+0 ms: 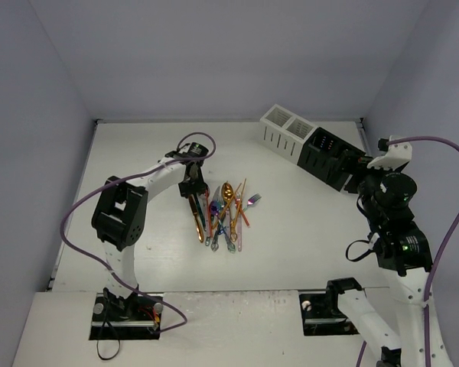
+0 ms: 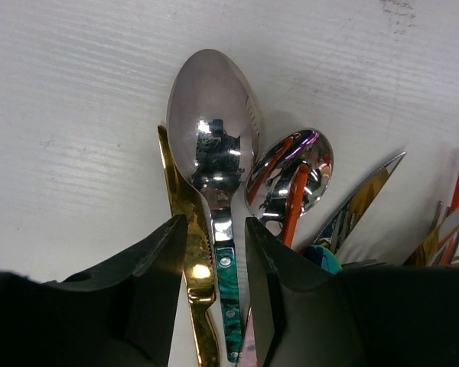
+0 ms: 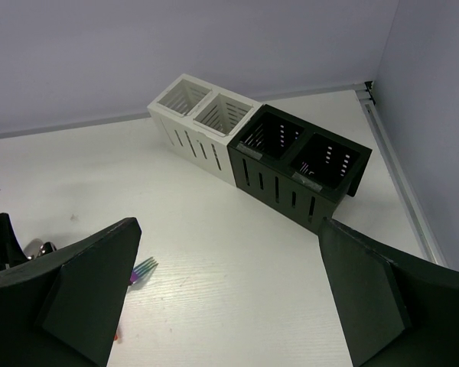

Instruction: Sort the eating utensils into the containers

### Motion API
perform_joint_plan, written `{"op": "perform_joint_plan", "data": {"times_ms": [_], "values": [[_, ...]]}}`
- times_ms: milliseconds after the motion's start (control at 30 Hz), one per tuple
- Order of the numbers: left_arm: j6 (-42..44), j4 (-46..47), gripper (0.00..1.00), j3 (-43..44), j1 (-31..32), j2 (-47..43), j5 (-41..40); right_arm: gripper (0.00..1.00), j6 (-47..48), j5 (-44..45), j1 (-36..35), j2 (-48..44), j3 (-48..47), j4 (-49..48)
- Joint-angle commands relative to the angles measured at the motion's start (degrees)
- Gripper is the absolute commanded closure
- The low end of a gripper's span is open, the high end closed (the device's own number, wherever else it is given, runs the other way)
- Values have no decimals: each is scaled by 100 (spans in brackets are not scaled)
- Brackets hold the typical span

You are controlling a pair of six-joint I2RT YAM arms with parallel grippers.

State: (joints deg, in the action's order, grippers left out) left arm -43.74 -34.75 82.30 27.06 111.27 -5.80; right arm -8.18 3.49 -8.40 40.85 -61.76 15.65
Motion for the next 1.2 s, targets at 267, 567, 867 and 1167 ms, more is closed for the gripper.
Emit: {"op": "perform_joint_plan", "data": {"times_ms": [267, 567, 867, 1167], "values": [[-478, 135, 72, 260, 124, 308, -334, 0, -43, -86, -48, -130, 120, -335], [-426, 127, 91, 485, 132, 517, -384, 0, 9, -104, -56, -157, 208, -324], [142, 118, 100, 1065, 124, 331, -737, 0, 66, -274, -56, -118, 148, -317], [992, 210, 100, 1528, -8, 91, -1378, 0, 150, -654, -74, 17, 2, -326]]}}
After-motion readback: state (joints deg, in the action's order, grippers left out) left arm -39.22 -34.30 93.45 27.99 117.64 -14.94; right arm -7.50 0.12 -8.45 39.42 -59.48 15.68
